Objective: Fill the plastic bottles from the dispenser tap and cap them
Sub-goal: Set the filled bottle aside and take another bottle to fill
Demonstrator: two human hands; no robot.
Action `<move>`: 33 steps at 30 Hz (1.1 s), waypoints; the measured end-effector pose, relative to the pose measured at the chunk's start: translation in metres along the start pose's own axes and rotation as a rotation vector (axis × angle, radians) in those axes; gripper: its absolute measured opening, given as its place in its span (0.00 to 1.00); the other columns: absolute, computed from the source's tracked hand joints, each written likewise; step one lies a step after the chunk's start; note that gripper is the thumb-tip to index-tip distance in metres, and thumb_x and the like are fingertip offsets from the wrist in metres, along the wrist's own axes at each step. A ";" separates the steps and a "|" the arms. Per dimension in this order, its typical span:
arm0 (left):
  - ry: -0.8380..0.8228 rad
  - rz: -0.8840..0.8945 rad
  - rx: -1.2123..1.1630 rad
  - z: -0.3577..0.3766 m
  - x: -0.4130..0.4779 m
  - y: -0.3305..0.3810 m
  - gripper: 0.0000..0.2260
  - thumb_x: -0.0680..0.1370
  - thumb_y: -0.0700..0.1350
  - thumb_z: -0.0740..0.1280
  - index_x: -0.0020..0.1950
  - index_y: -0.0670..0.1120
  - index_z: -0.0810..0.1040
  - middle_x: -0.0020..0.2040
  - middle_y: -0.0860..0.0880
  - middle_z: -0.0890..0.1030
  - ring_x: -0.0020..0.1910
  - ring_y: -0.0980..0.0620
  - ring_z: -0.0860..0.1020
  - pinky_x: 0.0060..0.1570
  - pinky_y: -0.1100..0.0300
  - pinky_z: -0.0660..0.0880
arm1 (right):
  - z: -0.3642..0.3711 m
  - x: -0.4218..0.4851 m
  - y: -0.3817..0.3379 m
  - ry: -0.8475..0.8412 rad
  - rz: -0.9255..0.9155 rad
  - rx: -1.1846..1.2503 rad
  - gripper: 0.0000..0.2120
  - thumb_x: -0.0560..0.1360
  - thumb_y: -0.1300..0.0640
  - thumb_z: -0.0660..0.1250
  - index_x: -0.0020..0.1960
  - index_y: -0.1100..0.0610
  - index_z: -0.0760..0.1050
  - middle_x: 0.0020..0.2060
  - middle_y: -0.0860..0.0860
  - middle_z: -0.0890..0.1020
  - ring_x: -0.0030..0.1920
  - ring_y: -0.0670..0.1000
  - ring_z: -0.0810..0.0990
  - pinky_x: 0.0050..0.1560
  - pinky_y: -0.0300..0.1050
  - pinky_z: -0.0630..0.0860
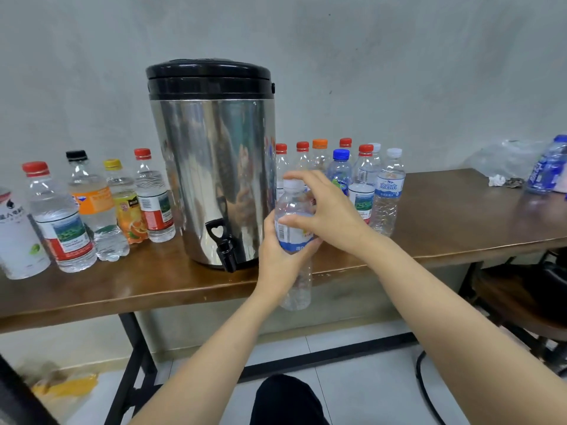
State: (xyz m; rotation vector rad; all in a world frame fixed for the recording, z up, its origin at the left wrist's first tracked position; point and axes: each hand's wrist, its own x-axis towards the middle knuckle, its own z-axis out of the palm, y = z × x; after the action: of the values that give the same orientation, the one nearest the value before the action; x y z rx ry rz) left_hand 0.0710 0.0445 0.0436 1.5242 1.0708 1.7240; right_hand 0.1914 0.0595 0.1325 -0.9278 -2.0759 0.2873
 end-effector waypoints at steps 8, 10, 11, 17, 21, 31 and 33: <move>-0.028 -0.027 0.093 -0.045 -0.041 -0.003 0.34 0.69 0.42 0.80 0.70 0.51 0.67 0.58 0.59 0.79 0.55 0.64 0.79 0.52 0.69 0.75 | 0.019 -0.006 -0.034 -0.014 0.057 -0.201 0.21 0.74 0.32 0.60 0.55 0.47 0.75 0.46 0.40 0.77 0.42 0.38 0.75 0.40 0.44 0.71; -0.039 -0.032 0.093 -0.054 -0.048 -0.004 0.34 0.69 0.42 0.80 0.69 0.53 0.66 0.59 0.59 0.79 0.56 0.64 0.79 0.54 0.69 0.75 | 0.025 -0.008 -0.041 -0.007 0.054 -0.260 0.22 0.73 0.31 0.60 0.48 0.49 0.75 0.39 0.43 0.77 0.40 0.42 0.75 0.37 0.44 0.69; -0.044 -0.041 0.081 -0.058 -0.050 -0.005 0.34 0.69 0.43 0.80 0.70 0.53 0.66 0.59 0.59 0.79 0.56 0.63 0.78 0.54 0.69 0.75 | 0.028 -0.008 -0.043 -0.018 0.057 -0.263 0.21 0.73 0.31 0.60 0.46 0.50 0.75 0.37 0.43 0.76 0.39 0.43 0.75 0.36 0.44 0.70; -0.061 -0.082 0.033 -0.073 -0.064 -0.005 0.29 0.70 0.47 0.78 0.66 0.56 0.68 0.57 0.59 0.80 0.56 0.62 0.79 0.53 0.68 0.75 | 0.041 -0.013 -0.052 -0.123 0.099 -0.169 0.16 0.74 0.40 0.68 0.45 0.53 0.76 0.35 0.46 0.76 0.36 0.45 0.73 0.40 0.46 0.74; -0.100 -0.109 0.013 -0.088 -0.074 -0.010 0.29 0.71 0.44 0.78 0.68 0.53 0.68 0.55 0.65 0.80 0.57 0.63 0.78 0.54 0.68 0.75 | 0.048 -0.022 -0.060 -0.189 0.092 -0.108 0.09 0.76 0.50 0.70 0.48 0.56 0.78 0.39 0.50 0.78 0.37 0.44 0.72 0.41 0.41 0.71; -0.110 -0.200 0.000 -0.098 -0.086 -0.022 0.29 0.70 0.42 0.78 0.67 0.54 0.69 0.56 0.60 0.80 0.57 0.63 0.78 0.52 0.69 0.74 | 0.054 -0.033 -0.058 -0.279 0.221 -0.108 0.15 0.75 0.47 0.71 0.58 0.52 0.79 0.50 0.47 0.81 0.43 0.45 0.80 0.47 0.42 0.77; -0.101 -0.199 0.005 -0.097 -0.084 -0.023 0.29 0.69 0.42 0.78 0.66 0.54 0.70 0.57 0.61 0.80 0.57 0.63 0.78 0.52 0.70 0.73 | 0.056 -0.030 -0.054 -0.274 0.246 -0.162 0.20 0.71 0.38 0.71 0.52 0.53 0.78 0.46 0.48 0.81 0.41 0.45 0.77 0.45 0.46 0.77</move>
State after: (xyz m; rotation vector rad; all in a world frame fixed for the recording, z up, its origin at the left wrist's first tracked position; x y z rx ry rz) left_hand -0.0119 -0.0332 -0.0204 1.4391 1.1342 1.4957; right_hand 0.1320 0.0067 0.1056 -1.3071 -2.2589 0.3979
